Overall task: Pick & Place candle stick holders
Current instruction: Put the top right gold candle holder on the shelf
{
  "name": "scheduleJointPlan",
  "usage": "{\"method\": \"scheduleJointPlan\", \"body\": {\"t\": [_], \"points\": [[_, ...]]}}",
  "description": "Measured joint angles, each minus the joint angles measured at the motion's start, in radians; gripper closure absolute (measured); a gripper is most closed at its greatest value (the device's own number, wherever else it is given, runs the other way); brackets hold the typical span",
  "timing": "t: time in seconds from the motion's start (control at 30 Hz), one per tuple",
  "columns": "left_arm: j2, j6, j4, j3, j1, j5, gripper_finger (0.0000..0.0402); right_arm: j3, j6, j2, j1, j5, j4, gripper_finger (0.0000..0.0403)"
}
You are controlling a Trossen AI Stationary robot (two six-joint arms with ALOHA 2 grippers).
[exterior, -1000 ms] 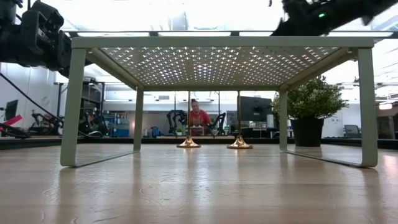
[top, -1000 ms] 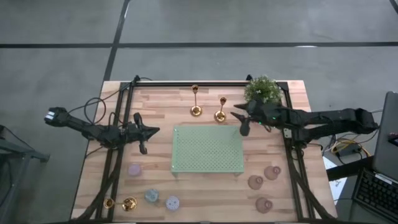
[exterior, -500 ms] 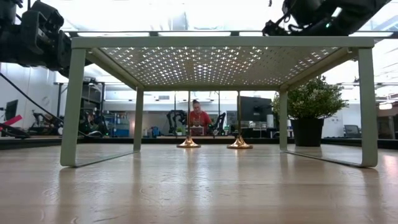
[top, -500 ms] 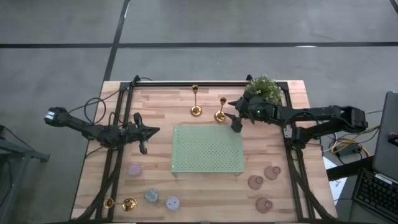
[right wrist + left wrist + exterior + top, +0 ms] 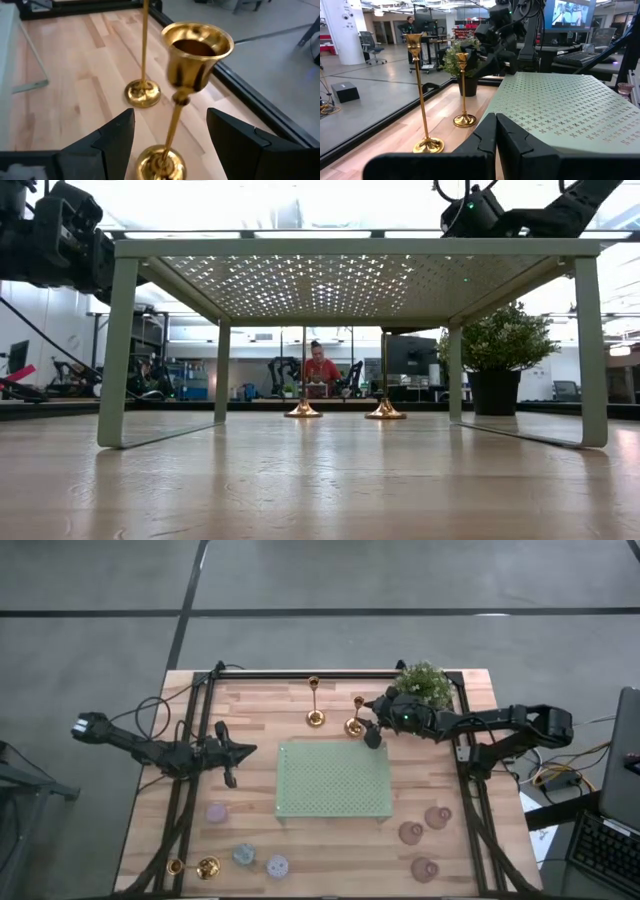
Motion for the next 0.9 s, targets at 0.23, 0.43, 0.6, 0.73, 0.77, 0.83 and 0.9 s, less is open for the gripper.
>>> {"method": "scheduleJointPlan", "body": {"t": [0.23,0.43,0.6,0.73,0.77,0.83,0.9], "points": [[0.000,0.000,0.000,0.000,0.000,0.000,0.0389,0.000,0.018,0.025,-0.001,0.005,0.055,0.0181],[0.000,0.000,0.000,0.000,0.000,0.000,0.0389,0.000,0.019,0.023,-0.013,0.008,0.066,0.0198],[0.000,0.000,0.000,0.000,0.000,0.000,0.0389,0.000,0.018,0.023,-0.013,0.005,0.083,0.0215],[0.000,0.000,0.000,0.000,0.000,0.000,0.0389,0.000,0.013,0.023,-0.017,0.005,0.085,0.0232],[0.000,0.000,0.000,0.000,0.000,0.000,0.0389,0.000,0.007,0.023,-0.017,0.005,0.085,0.0236],[0.000,0.000,0.000,0.000,0.000,0.000,0.0389,0.000,0.003,0.023,-0.017,0.005,0.087,0.0245],[0.000,0.000,0.000,0.000,0.000,0.000,0.0389,0.000,0.002,0.023,-0.017,0.005,0.087,0.0256]]}}
